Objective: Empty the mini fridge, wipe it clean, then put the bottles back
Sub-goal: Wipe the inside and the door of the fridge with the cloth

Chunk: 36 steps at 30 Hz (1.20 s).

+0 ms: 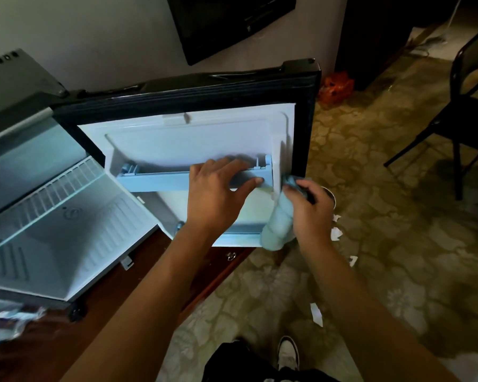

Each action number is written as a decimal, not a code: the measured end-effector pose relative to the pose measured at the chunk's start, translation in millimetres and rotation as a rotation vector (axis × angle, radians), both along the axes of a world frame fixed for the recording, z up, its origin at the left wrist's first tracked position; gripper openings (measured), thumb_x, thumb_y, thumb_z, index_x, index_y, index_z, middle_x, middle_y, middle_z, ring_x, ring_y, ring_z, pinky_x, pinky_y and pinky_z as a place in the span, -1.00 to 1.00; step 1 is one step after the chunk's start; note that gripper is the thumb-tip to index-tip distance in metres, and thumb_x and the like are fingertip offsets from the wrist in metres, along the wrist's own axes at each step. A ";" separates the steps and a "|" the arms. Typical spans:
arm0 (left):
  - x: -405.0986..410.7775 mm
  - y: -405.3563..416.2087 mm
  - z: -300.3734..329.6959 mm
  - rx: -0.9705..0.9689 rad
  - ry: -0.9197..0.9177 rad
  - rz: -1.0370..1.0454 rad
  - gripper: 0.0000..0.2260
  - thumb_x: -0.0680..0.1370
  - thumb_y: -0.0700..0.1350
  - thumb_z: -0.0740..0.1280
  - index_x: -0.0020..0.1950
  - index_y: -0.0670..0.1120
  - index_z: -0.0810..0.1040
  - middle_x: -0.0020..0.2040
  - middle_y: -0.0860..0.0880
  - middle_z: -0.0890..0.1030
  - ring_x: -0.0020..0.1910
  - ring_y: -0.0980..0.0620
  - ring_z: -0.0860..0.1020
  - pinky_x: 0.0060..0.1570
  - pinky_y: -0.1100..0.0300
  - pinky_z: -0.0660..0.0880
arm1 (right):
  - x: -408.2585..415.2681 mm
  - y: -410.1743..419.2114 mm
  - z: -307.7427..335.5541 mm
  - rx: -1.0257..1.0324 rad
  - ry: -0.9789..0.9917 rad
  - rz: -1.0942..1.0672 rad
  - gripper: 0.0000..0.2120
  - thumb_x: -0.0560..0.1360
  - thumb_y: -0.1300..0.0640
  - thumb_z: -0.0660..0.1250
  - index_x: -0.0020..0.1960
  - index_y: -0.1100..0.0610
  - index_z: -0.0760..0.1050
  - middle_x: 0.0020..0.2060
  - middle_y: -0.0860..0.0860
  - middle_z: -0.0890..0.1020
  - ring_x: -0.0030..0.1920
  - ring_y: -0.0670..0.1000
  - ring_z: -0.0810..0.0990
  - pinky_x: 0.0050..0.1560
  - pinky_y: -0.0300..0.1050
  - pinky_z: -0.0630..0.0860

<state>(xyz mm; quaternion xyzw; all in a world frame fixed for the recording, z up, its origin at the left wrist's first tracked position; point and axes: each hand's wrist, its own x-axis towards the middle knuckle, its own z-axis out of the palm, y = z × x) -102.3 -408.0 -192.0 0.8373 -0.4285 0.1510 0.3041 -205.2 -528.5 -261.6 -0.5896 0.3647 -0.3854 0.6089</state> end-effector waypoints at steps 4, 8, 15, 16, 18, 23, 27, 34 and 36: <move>-0.1 3.4 -1.0 0.009 0.018 -0.004 -0.75 0.49 0.14 0.44 0.05 0.02 0.67 0.06 0.09 0.68 -0.01 -0.03 0.58 0.06 0.04 0.31 | 1.3 4.4 13.0 -0.078 -0.054 -0.023 -0.82 0.44 0.12 0.45 -0.19 -0.17 0.55 -0.22 -0.39 0.60 -0.12 -0.31 0.56 -0.19 -0.45 0.47; -1.2 4.8 -0.6 0.012 0.034 0.001 -0.75 0.49 0.13 0.45 0.06 0.03 0.68 0.07 0.09 0.68 0.01 -0.03 0.58 0.07 0.01 0.32 | -2.5 12.2 -13.5 -0.012 0.016 -0.032 -0.82 0.47 0.10 0.44 -0.10 -0.18 0.54 -0.21 -0.40 0.56 -0.10 -0.36 0.54 -0.12 -0.33 0.47; -0.4 1.9 0.6 0.027 0.041 0.015 -0.75 0.49 0.13 0.46 0.07 0.03 0.68 0.06 0.09 0.68 0.06 -0.01 0.58 0.09 0.06 0.28 | -8.3 10.6 -72.6 0.134 0.252 0.088 -0.91 0.54 0.03 0.36 0.02 -0.13 0.50 -0.15 -0.22 0.54 -0.11 -0.18 0.50 -0.16 -0.30 0.37; 0.0 1.1 0.3 0.032 0.040 0.017 -0.75 0.49 0.13 0.45 0.07 0.03 0.68 0.07 0.09 0.68 0.08 -0.01 0.58 0.10 0.06 0.28 | -7.2 9.8 -76.8 0.135 0.292 0.094 -0.93 0.55 0.04 0.34 0.00 -0.12 0.49 -0.17 -0.22 0.52 -0.12 -0.14 0.49 -0.14 -0.28 0.36; 1.8 -0.1 -0.2 0.047 0.034 0.015 -0.74 0.50 0.15 0.44 0.08 0.03 0.67 0.10 0.10 0.68 0.10 -0.01 0.58 0.12 0.03 0.30 | -4.5 8.1 -81.4 0.164 0.338 0.100 -0.90 0.58 0.08 0.30 -0.07 -0.12 0.46 -0.21 -0.26 0.49 -0.11 -0.09 0.47 -0.06 -0.21 0.35; 6.1 -4.2 -1.4 0.073 0.036 0.008 -0.73 0.52 0.20 0.38 0.09 0.06 0.65 0.12 0.14 0.66 0.10 0.03 0.57 0.15 0.03 0.31 | 0.8 4.4 -66.9 0.180 0.297 0.088 -0.90 0.57 0.11 0.29 -0.06 -0.08 0.47 -0.11 -0.09 0.56 -0.09 -0.05 0.52 -0.08 -0.18 0.38; 8.1 -8.1 -3.0 0.056 0.006 0.012 -0.72 0.52 0.20 0.38 0.09 0.05 0.65 0.09 0.12 0.67 0.06 0.02 0.58 0.09 0.11 0.25 | 9.5 3.9 -23.9 0.066 0.188 -0.002 -0.89 0.54 0.10 0.34 -0.07 -0.12 0.48 -0.14 -0.25 0.52 -0.13 -0.22 0.48 -0.20 -0.33 0.31; 11.0 -11.8 -6.4 0.031 -0.027 0.019 -0.71 0.51 0.21 0.38 0.08 0.05 0.65 0.08 0.10 0.68 0.02 0.01 0.58 0.05 0.12 0.24 | 11.9 2.0 -9.7 -0.021 0.138 -0.071 -0.86 0.52 0.03 0.38 0.08 -0.05 0.55 -0.12 -0.29 0.49 -0.12 -0.32 0.46 -0.19 -0.47 0.30; 11.2 -12.2 -6.5 0.039 -0.035 0.015 -0.71 0.52 0.21 0.37 0.08 0.04 0.65 0.08 0.10 0.68 0.03 0.02 0.58 0.05 0.15 0.23 | 10.5 5.0 -25.4 -0.036 0.182 -0.071 -0.81 0.54 0.03 0.36 0.15 -0.02 0.55 -0.06 -0.21 0.51 -0.12 -0.32 0.47 -0.16 -0.50 0.30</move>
